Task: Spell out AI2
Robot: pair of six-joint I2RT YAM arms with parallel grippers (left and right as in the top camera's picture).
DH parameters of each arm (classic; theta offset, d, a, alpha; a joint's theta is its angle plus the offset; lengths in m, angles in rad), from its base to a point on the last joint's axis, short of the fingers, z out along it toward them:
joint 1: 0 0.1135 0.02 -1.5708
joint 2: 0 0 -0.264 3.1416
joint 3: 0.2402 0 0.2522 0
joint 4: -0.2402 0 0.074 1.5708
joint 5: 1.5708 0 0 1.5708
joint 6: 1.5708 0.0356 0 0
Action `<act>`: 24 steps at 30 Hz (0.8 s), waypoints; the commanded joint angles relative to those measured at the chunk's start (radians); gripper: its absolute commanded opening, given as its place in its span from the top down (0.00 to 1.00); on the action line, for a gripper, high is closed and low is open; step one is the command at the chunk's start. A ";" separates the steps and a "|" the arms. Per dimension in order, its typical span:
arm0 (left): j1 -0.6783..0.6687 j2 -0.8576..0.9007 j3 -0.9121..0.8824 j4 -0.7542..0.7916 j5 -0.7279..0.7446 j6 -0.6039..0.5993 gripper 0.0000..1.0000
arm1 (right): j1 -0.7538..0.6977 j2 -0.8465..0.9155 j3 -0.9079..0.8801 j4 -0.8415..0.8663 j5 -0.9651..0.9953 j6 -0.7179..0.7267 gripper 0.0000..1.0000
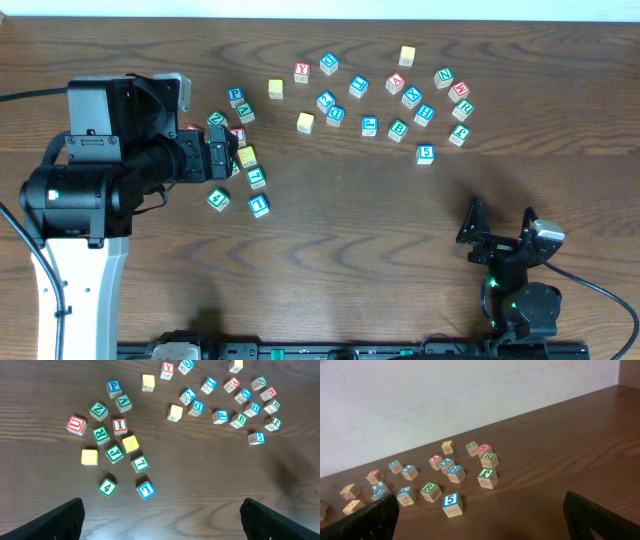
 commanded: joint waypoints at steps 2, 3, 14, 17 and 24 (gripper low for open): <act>0.004 0.049 0.025 -0.001 0.015 -0.029 0.02 | -0.010 -0.006 -0.003 -0.001 0.001 -0.008 0.01; 0.004 0.060 0.025 -0.001 0.013 -0.039 0.02 | -0.010 -0.006 -0.003 -0.001 0.001 -0.008 0.01; 0.004 0.113 0.025 -0.015 -0.038 -0.069 0.02 | -0.010 -0.006 -0.003 -0.001 0.001 -0.008 0.01; 0.004 0.113 0.025 -0.044 -0.112 -0.111 0.02 | -0.010 -0.006 -0.003 -0.001 0.001 -0.008 0.01; 0.004 0.113 0.025 -0.089 -0.143 -0.119 0.02 | -0.010 -0.006 -0.003 -0.001 0.001 -0.008 0.01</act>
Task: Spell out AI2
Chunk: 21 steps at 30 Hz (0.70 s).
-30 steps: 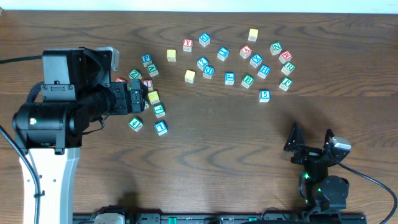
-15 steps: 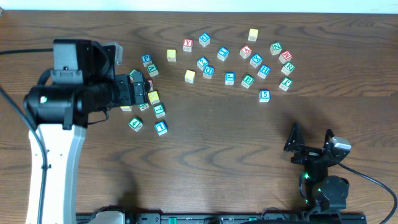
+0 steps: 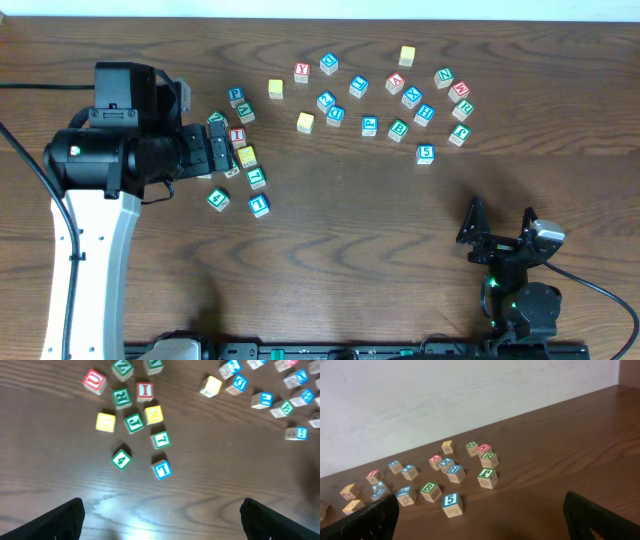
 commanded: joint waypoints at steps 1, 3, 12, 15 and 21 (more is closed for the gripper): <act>0.004 -0.005 0.024 -0.005 -0.034 -0.015 0.02 | -0.010 -0.005 -0.003 -0.002 0.001 -0.008 0.01; 0.004 -0.005 0.024 -0.005 -0.034 -0.014 0.02 | -0.010 -0.006 -0.003 -0.001 0.001 -0.008 0.01; 0.004 -0.005 0.024 -0.032 -0.034 -0.014 0.02 | -0.010 -0.005 -0.003 0.085 -0.135 -0.056 0.01; 0.004 -0.005 0.024 -0.023 -0.034 -0.013 0.02 | -0.010 0.002 0.000 0.082 -0.222 -0.154 0.01; 0.004 -0.005 0.024 -0.013 -0.034 -0.013 0.02 | -0.010 0.100 0.112 0.009 -0.273 -0.245 0.01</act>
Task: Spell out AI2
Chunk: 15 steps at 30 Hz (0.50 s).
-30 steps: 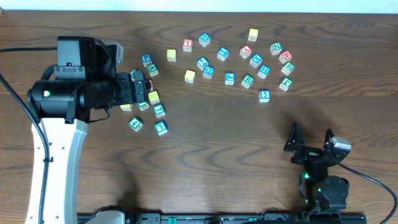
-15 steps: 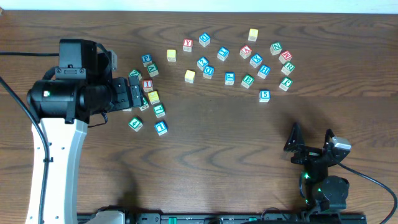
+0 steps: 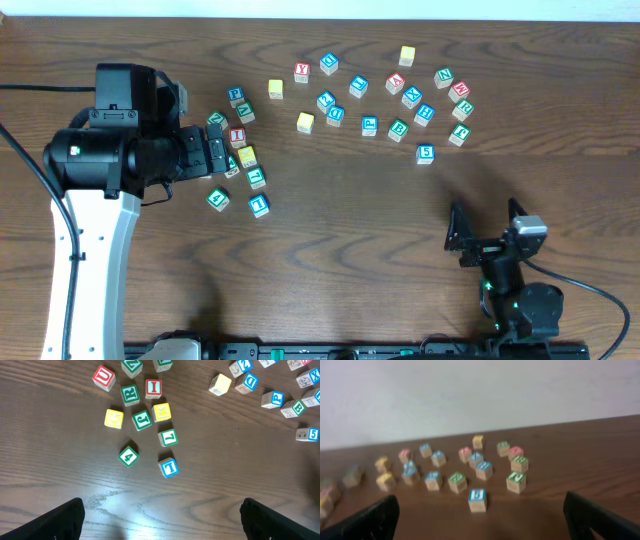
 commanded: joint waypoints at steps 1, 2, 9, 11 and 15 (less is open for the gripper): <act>0.004 -0.005 0.024 0.000 -0.007 -0.009 0.02 | -0.010 0.077 0.109 -0.026 -0.060 -0.107 0.01; 0.004 -0.005 0.024 0.001 -0.008 -0.009 0.02 | -0.010 0.114 0.143 -0.038 -0.061 -0.121 0.01; 0.004 -0.005 0.024 0.000 -0.014 -0.009 0.02 | -0.010 0.430 0.442 -0.150 -0.096 -0.136 0.01; 0.004 -0.005 0.024 0.000 -0.014 -0.009 0.02 | -0.010 0.505 0.526 -0.206 -0.096 -0.140 0.01; 0.004 -0.005 0.024 0.001 -0.014 -0.009 0.02 | -0.010 0.656 0.707 -0.344 -0.108 -0.174 0.01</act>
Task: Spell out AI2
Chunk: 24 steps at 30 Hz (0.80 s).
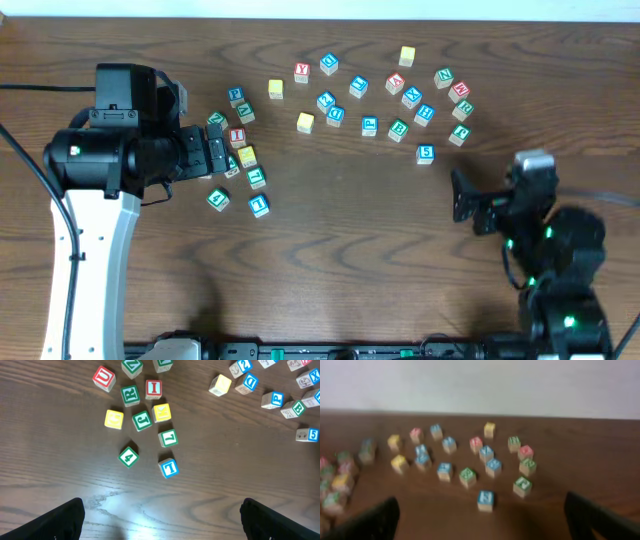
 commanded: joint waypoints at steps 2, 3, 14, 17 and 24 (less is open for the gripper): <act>0.004 -0.005 0.024 0.000 -0.014 -0.009 0.02 | -0.010 0.151 0.200 -0.123 -0.025 -0.045 0.01; 0.004 -0.005 0.024 0.002 -0.020 -0.009 0.02 | -0.010 0.191 0.249 -0.163 -0.032 -0.045 0.01; 0.004 -0.005 0.024 0.004 -0.066 -0.009 0.02 | -0.010 0.546 0.681 -0.491 -0.159 -0.068 0.01; 0.004 -0.005 0.024 0.005 -0.066 -0.009 0.02 | -0.009 0.624 0.793 -0.576 -0.173 -0.103 0.01; 0.004 -0.005 0.024 0.013 -0.066 -0.009 0.02 | 0.009 0.818 1.070 -0.757 -0.209 -0.164 0.01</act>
